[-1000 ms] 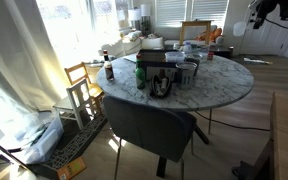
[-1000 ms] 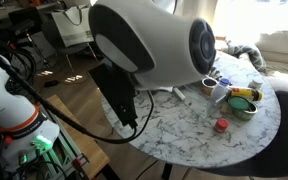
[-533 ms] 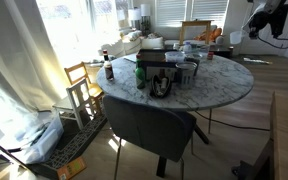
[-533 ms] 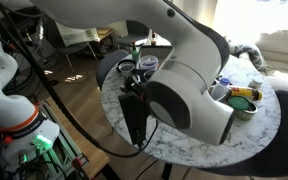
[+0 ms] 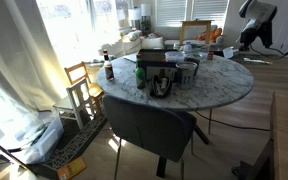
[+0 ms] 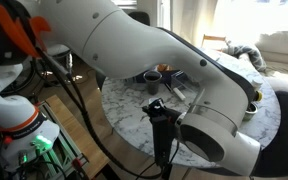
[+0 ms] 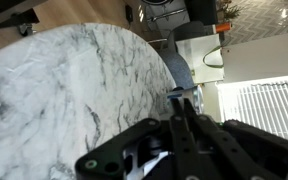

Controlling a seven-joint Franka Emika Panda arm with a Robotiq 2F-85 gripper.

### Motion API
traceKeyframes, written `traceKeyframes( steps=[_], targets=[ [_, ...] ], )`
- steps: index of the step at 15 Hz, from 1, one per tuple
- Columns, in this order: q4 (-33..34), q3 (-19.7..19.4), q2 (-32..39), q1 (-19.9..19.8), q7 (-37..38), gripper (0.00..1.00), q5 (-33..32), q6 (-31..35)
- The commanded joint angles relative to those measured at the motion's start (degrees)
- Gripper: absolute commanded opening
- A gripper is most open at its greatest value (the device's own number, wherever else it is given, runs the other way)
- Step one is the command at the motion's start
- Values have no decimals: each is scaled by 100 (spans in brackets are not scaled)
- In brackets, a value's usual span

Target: Use the small plastic cup to put some of the contents of the plastic cup into the silver cup

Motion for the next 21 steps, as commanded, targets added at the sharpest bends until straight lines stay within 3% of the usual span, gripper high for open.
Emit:
traceKeyframes(
  steps=[1,8,20,21],
  targets=[
    [890,464,595,-294,639,1,-35,203],
    [2005,1272,1468,-345,1221,1,-48,79],
    [3094,1680,2332,-405,2563,1,-212,-23],
    [3172,1689,2372,-414,2647,23,-254,-81]
  ],
)
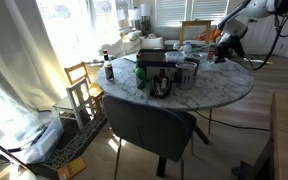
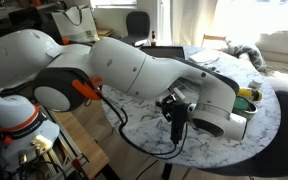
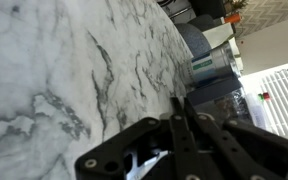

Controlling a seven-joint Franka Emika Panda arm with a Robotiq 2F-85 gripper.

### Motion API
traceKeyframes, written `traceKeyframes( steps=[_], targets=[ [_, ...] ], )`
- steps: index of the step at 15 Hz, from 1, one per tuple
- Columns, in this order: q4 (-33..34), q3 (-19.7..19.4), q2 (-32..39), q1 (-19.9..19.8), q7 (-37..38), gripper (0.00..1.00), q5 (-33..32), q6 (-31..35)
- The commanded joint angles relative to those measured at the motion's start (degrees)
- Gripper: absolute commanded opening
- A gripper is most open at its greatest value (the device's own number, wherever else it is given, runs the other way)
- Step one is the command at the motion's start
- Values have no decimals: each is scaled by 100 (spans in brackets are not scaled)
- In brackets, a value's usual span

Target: Use the small plastic cup to put some of the contents of the plastic cup into the silver cup

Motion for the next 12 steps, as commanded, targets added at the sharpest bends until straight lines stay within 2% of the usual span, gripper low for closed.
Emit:
traceKeyframes(
  steps=[1,6,8,9,10,12],
  targets=[
    [651,194,393,-181,486,30,-229,-329],
    [952,287,562,-257,765,66,-438,-501],
    [1051,319,607,-275,833,77,-544,-566],
    [972,118,546,-173,752,89,-462,-577],
    [996,82,525,-147,725,96,-532,-519],
    [969,-34,394,-62,663,100,-741,-424]
  ],
)
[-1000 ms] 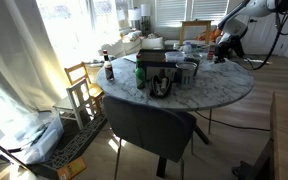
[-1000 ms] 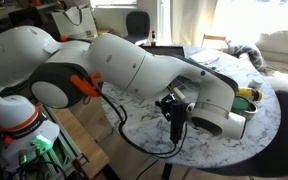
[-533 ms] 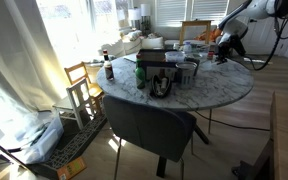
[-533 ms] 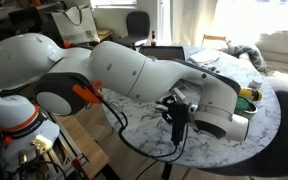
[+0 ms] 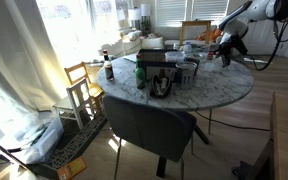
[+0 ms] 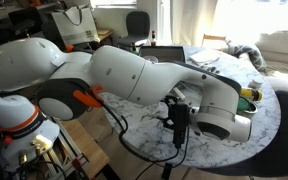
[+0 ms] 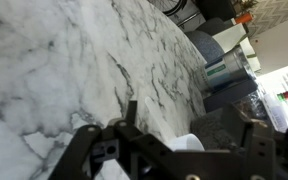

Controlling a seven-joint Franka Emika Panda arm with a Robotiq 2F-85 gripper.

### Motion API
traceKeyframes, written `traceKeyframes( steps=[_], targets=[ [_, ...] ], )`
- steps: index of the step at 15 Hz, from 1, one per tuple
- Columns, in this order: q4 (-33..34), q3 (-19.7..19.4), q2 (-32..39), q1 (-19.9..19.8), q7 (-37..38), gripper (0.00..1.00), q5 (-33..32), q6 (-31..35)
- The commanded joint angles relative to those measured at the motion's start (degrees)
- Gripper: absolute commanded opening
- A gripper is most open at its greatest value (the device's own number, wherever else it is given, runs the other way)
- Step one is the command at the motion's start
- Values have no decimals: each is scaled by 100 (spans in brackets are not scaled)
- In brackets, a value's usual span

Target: Use the small plastic cup to put some of the contents of the plastic cup into the silver cup

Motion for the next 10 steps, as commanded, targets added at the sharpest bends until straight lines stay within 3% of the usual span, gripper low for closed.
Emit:
traceKeyframes(
  steps=[1,4,10],
  targets=[
    [223,-187,-70,118,29,100,-355,-21],
    [-16,-348,-574,311,-155,100,-737,133],
    [-1267,-772,-2277,969,-525,100,-1696,678]
  ],
)
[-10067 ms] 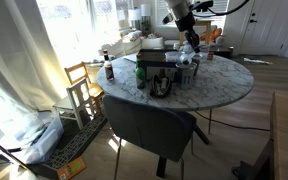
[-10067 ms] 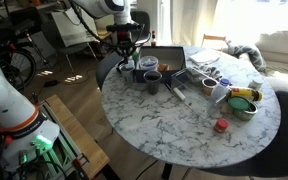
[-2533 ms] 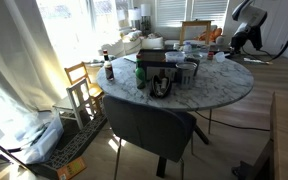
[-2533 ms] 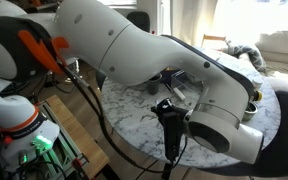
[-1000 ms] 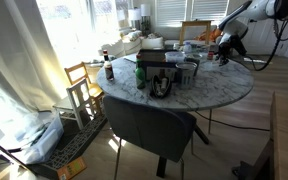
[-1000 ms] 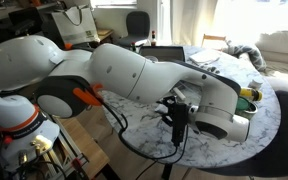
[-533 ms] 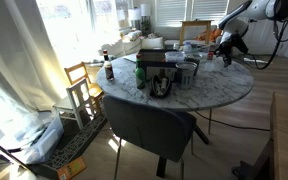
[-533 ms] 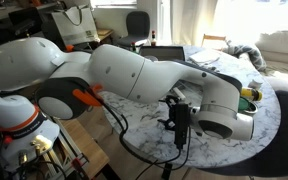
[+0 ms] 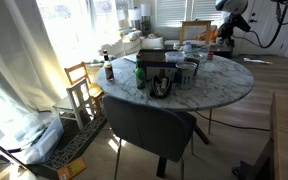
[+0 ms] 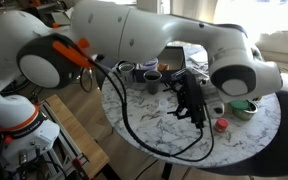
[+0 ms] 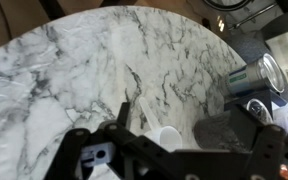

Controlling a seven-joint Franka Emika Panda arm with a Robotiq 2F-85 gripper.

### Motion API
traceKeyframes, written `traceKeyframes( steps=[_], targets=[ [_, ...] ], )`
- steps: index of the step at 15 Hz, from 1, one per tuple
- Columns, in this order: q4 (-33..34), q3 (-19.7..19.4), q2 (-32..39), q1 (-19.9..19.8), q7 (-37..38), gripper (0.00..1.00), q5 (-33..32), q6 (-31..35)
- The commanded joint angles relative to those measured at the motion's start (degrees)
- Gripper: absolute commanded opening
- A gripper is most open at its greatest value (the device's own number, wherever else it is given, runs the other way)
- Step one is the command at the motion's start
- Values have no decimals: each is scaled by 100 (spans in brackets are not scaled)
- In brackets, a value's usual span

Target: Use the small plastic cup to put some of the contents of the plastic cup into the silver cup

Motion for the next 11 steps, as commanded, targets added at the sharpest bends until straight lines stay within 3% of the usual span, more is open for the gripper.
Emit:
traceKeyframes(
  steps=[1,6,7,11],
  targets=[
    [-1301,-387,-1260,546,-385,100,-818,573],
    [-2308,-516,-2488,1096,-786,100,-1653,1727],
    [-1382,-413,-1815,844,-500,100,-1342,1182],
    [-1929,-438,-2345,1042,-618,100,-1544,1496]
  ],
)
